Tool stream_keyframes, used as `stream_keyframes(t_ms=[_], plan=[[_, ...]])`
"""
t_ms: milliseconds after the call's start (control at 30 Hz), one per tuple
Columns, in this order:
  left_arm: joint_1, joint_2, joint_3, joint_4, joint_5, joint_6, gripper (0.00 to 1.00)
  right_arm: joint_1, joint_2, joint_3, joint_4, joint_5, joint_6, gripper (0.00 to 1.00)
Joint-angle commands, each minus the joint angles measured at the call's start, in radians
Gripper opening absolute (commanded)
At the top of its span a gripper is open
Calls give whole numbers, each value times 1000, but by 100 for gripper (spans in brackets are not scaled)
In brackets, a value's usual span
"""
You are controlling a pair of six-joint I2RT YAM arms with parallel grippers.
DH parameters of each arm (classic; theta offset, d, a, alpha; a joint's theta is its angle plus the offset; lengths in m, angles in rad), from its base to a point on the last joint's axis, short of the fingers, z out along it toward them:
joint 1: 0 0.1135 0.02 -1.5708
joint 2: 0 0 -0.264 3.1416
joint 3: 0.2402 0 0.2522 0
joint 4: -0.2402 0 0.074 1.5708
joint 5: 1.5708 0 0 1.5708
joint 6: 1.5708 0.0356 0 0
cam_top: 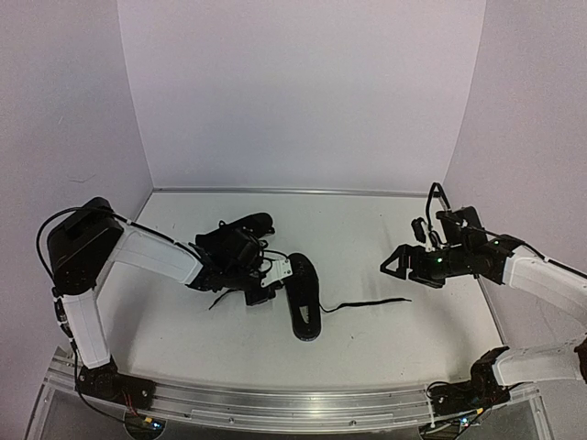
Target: Tie the shoes
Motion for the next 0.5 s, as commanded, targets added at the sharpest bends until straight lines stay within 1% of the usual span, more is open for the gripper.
stream_keyframes(t_ms=[0,333,467], plan=[[-17,-119,-25,14,28,-40,0,-4,13,-1,15,22,5,98],[-40,-200,-46,35,79,-87,0,-4,39,2,-5,30,-1,98],[-51,-209,-41,55,114,-112,0,-4,73,9,-30,38,-4,95]])
